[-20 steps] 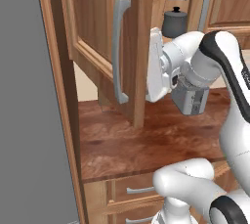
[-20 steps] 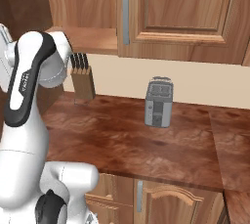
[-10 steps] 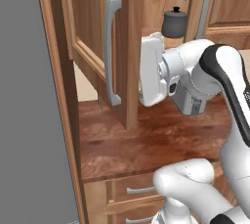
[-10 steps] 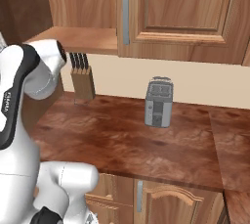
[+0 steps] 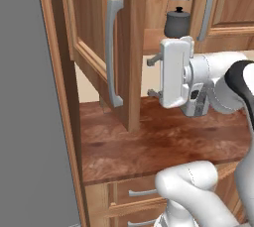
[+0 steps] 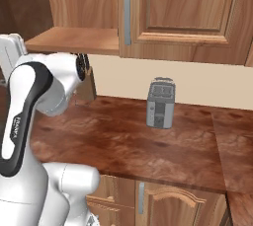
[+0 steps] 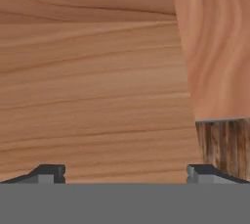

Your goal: Open the cabinet, pick the kettle from the cabinet, and place it in the sink.

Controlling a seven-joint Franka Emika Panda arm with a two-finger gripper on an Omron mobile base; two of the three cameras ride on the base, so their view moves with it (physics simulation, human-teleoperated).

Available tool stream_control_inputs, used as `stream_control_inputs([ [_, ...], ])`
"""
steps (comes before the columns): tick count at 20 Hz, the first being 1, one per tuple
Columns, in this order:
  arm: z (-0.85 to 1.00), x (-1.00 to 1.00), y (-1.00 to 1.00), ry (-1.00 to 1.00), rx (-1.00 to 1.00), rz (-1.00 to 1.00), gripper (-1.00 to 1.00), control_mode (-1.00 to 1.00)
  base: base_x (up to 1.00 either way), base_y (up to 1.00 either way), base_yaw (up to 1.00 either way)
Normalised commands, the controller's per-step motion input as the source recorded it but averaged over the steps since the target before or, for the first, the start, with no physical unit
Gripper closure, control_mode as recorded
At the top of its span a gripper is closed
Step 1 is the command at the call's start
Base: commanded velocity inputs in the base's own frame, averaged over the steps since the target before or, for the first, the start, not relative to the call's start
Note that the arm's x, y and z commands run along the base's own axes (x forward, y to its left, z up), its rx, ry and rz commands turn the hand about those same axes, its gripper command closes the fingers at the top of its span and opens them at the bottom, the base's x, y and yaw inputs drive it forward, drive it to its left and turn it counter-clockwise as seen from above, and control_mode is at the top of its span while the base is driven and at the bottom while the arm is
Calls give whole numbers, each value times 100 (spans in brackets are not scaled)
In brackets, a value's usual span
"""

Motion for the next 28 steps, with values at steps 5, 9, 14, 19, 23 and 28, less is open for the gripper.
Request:
stream_control_inputs([
  [5, 5, 5, -49, 0, 3, -18, -100, -100, 0, 0, 0],
  [9, 9, 9, -46, 0, 0, -23, -100, -100, 0, 0, 0],
  [14, 11, 5, -44, -2, 0, -21, -100, -100, 0, 0, 0],
  [19, 10, 3, -42, -5, -1, -20, -100, -100, 0, 0, 0],
  [23, 8, 0, -36, -7, -11, -18, -100, -100, 0, 0, 0],
  [28, 10, 1, -35, -9, -25, -7, -100, -100, 0, 0, 0],
])
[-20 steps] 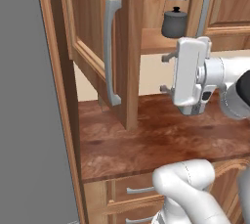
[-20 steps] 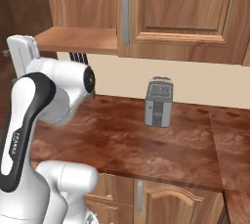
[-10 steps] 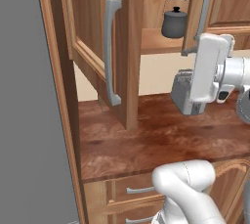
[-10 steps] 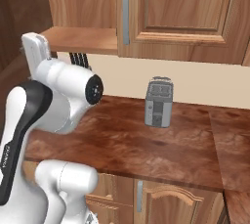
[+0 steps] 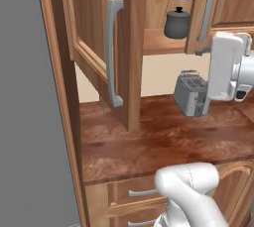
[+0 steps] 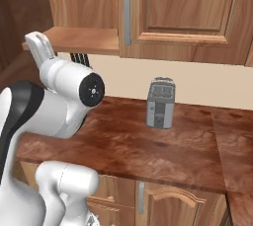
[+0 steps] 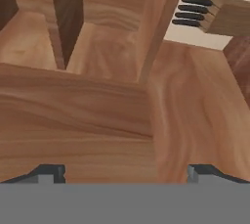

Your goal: Open the cabinet, pick the kettle from the cabinet, and place it in the sink.

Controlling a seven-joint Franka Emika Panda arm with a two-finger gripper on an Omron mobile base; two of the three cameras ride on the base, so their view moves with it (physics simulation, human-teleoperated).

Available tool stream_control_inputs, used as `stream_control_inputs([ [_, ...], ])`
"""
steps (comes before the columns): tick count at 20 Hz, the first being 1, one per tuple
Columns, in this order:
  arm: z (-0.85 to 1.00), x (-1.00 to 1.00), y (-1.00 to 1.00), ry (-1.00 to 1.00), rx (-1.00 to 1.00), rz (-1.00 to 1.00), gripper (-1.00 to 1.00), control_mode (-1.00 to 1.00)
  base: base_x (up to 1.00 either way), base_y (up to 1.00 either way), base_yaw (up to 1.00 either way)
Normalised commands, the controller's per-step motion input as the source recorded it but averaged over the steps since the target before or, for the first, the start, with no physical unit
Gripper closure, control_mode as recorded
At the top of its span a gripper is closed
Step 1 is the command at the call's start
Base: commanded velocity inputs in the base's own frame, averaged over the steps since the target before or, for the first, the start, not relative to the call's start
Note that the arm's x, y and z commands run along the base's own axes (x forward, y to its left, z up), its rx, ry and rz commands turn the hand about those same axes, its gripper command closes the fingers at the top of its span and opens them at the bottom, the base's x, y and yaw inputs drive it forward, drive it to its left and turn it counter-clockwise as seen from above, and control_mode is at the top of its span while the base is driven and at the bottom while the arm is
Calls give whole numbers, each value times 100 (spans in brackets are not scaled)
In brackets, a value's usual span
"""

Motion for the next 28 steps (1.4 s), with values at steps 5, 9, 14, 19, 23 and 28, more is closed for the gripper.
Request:
stream_control_inputs([
  [5, 8, 1, -28, -11, -36, 0, -100, -100, 0, 0, 0],
  [9, 7, 3, -32, -11, -35, 0, -100, -100, 0, 0, 0],
  [14, 6, 7, -28, -13, -33, -3, -100, -100, 0, 0, 0],
  [19, 4, 24, -23, -14, -25, -17, -100, -100, 0, 0, 0],
  [23, 6, 30, -15, -23, -19, -12, -100, -100, 0, 0, 0],
  [28, 9, 35, -19, -14, -11, -1, -100, -100, 0, 0, 0],
])
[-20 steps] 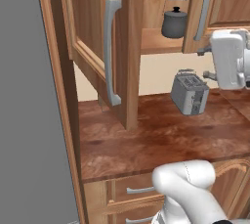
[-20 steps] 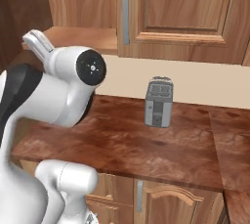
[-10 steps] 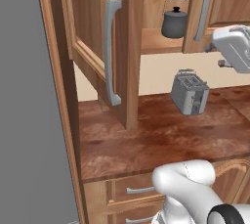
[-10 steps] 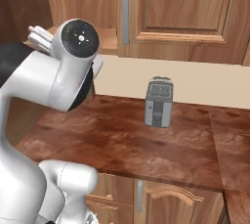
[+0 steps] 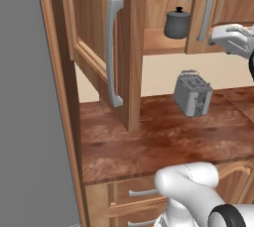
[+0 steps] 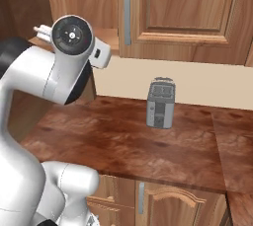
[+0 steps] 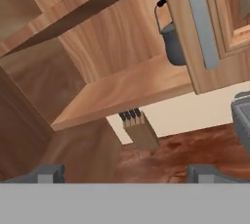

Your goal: Open the cabinet, pick the kettle from the cabinet, and place it in the sink.

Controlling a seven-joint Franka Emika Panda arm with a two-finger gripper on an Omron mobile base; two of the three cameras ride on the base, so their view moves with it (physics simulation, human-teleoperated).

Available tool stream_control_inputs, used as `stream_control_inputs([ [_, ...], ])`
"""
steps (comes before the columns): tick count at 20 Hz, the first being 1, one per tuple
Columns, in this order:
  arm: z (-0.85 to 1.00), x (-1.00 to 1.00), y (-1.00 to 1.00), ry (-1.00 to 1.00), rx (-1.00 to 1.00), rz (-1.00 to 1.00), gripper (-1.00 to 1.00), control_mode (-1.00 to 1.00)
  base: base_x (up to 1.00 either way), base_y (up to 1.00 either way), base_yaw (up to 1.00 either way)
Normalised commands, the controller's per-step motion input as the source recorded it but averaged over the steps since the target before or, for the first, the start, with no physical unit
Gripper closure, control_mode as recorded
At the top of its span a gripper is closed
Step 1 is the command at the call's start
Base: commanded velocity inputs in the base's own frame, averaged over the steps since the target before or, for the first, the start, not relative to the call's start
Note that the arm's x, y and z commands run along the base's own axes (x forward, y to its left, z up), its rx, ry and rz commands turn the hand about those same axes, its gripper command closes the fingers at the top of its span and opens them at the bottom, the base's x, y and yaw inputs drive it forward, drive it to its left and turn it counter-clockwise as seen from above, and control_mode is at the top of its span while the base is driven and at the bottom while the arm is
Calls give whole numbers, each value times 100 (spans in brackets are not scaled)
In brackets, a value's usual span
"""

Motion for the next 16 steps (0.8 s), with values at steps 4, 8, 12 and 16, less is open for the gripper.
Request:
stream_control_inputs([
  [4, 5, 40, -24, -5, -7, 0, -100, -100, 0, 0, 0],
  [8, 8, 42, -25, 4, -10, 0, -100, -100, 0, 0, 0],
  [12, 8, 45, -23, 21, -13, 0, -100, -100, 0, 0, 0],
  [16, 3, 46, -21, 19, -13, 0, -100, -100, 0, 0, 0],
])
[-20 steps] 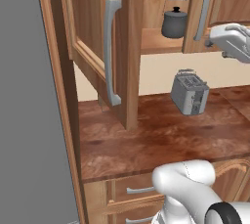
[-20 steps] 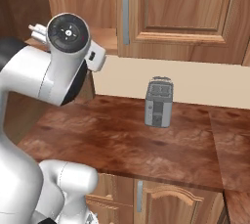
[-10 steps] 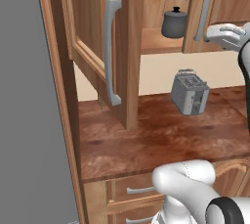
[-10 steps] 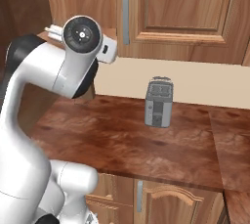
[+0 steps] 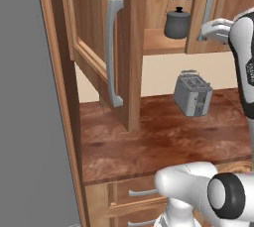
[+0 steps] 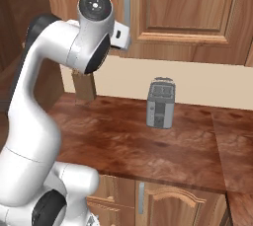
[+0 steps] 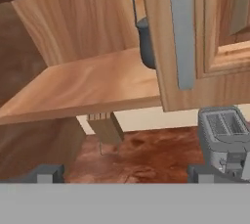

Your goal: Open the cabinet, pick the kettle from the cabinet, and place it in the sink.

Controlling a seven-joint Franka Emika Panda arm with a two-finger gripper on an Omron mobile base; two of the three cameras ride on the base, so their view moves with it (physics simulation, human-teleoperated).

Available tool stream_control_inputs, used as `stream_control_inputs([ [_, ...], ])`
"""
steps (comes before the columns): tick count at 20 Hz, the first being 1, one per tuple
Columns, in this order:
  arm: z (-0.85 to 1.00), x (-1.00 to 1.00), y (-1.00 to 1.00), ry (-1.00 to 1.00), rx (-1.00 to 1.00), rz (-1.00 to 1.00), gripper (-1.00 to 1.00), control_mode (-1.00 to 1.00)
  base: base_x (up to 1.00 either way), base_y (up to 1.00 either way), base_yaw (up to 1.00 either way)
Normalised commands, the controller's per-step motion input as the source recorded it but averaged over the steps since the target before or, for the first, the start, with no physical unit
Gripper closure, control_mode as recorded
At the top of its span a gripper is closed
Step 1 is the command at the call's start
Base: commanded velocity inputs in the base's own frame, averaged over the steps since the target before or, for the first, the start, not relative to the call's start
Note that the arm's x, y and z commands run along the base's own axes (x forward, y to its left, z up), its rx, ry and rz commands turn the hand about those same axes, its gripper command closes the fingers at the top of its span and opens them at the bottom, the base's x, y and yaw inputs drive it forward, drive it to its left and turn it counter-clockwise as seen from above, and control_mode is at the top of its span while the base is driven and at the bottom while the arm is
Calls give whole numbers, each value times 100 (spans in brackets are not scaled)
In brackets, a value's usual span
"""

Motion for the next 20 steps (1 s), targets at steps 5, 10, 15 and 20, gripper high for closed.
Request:
stream_control_inputs([
  [5, 2, 42, -27, 9, -6, 0, -100, -100, 0, 0, 0],
  [10, -1, 41, -21, 0, -1, 0, -100, -100, 0, 0, 0],
  [15, -10, 39, -10, -7, -3, 0, -100, -100, 0, 0, 0],
  [20, -5, 50, 0, -12, 0, 0, -100, -100, 0, 0, 0],
])
